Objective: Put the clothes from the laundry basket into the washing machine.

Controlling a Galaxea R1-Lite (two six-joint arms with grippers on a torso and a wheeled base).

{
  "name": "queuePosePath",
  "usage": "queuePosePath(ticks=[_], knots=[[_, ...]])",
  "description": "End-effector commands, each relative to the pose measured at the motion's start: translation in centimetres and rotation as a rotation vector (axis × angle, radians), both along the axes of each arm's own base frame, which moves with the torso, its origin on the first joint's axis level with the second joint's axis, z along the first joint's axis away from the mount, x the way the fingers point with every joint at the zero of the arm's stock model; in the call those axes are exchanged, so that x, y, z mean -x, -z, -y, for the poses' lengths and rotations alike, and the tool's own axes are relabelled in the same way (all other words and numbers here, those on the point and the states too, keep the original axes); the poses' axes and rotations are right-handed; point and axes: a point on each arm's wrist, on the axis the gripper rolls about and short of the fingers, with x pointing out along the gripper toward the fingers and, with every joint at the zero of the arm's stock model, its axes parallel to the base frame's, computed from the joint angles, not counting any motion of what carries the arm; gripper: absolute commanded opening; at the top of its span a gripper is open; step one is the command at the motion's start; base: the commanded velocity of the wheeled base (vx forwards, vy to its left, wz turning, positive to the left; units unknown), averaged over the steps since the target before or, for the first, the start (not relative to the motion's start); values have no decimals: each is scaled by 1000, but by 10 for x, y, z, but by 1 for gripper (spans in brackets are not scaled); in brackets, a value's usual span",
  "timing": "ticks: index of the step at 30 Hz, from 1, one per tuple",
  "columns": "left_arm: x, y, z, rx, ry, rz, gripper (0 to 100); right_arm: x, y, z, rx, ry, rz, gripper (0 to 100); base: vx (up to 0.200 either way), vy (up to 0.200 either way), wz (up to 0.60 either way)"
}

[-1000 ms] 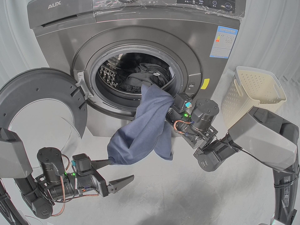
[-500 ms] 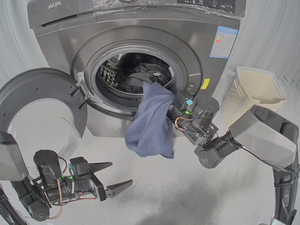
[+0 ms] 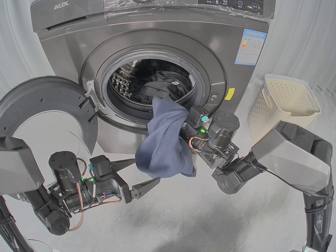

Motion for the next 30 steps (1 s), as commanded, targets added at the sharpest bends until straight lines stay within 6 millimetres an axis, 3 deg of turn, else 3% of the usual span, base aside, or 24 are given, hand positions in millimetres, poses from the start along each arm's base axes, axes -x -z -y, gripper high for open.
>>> queuePosePath(ticks=[1, 14, 24, 30], knots=[[-28, 13, 15, 6, 2, 6, 100, 6, 8, -10, 13, -25, -14, 0, 0, 0, 0], [-53, 19, 34, 31, 1, 30, 100, 13, 9, -17, 15, -45, -18, 0, 0, 0, 0], [-68, 13, 13, 42, -106, 60, 100, 21, 9, -15, 23, -53, -28, 0, 0, 0, 0], [-65, 3, 2, 49, -132, 77, 100, 19, 9, -12, 27, -45, -30, 0, 0, 0, 0]])
